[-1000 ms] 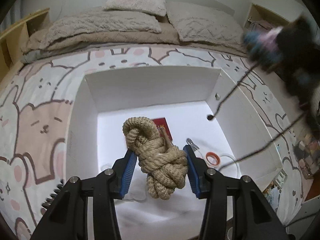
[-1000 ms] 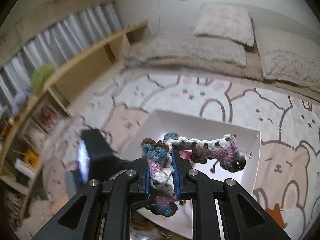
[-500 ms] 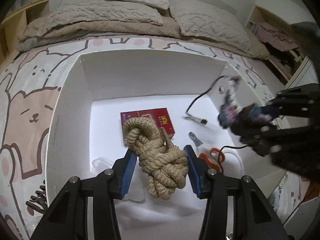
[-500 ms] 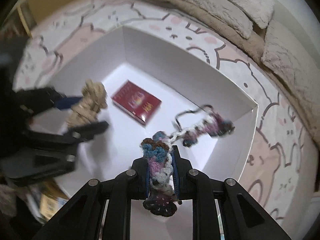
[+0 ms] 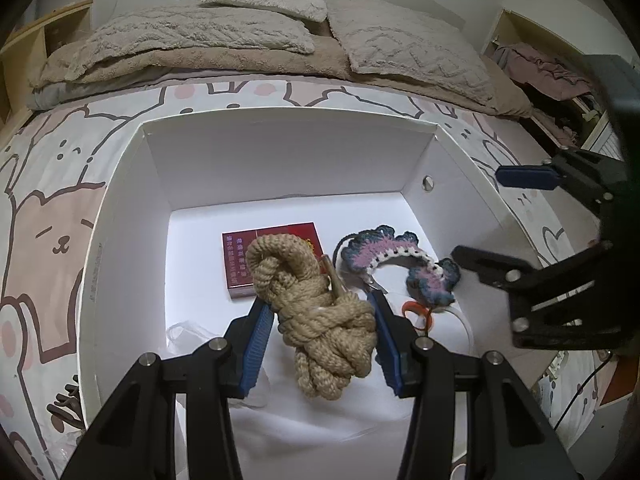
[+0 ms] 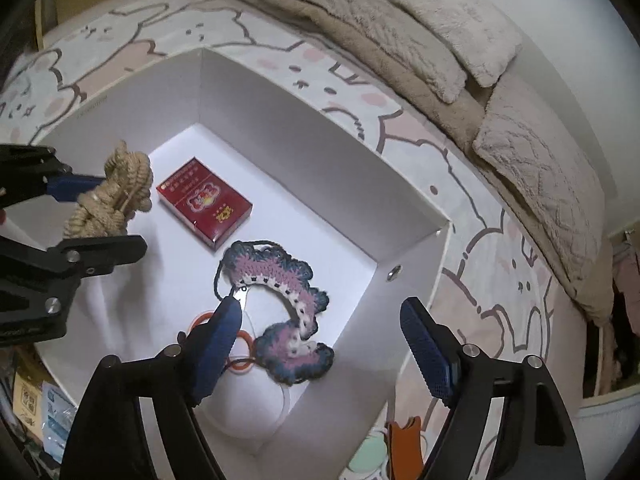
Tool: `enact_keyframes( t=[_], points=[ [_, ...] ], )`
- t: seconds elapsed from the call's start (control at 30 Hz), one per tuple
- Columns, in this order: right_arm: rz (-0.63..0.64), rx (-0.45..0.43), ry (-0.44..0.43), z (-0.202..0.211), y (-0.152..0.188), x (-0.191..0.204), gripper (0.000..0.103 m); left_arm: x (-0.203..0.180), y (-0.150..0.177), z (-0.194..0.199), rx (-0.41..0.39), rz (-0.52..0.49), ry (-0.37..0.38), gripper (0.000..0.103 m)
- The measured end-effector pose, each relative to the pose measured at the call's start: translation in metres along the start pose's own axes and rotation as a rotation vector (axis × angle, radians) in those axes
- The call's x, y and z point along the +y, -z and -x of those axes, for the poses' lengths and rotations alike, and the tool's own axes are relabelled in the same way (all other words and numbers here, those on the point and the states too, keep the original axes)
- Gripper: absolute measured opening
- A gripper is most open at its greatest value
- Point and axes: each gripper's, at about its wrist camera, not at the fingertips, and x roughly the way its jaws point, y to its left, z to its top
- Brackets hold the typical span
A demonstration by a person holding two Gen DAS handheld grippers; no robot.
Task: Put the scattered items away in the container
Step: 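Open the right gripper to drop the strip while the left gripper drops the rope, then raise both open grippers and pull back from the white box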
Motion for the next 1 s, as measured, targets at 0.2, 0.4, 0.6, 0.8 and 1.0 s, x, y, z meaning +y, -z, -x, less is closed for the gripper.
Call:
enact_keyframes(
  t=[0.2, 0.4, 0.6, 0.8, 1.0],
  points=[
    [-0.069, -0.045, -0.049, 0.009, 0.005, -0.009, 0.081, -0.002, -0.004, -0.005, 0.031, 0.034, 0.025, 0.049],
    [-0.123, -0.103, -0.077, 0.018, 0.01, -0.018, 0.081, -0.01, -0.006, -0.004, 0.022, 0.035, -0.017, 0.051],
    [-0.109, -0.128, -0.084, 0.026, 0.014, -0.017, 0.081, -0.001, -0.009, 0.005, -0.034, 0.113, -0.083, 0.091],
    [-0.136, -0.164, -0.086, 0.039, 0.018, -0.026, 0.081, -0.005, -0.008, 0.015, -0.043, 0.095, -0.113, 0.091],
    [-0.143, -0.167, -0.074, 0.049, 0.024, -0.029, 0.081, -0.013, -0.007, 0.03, -0.057, 0.069, -0.118, 0.091]
  ],
)
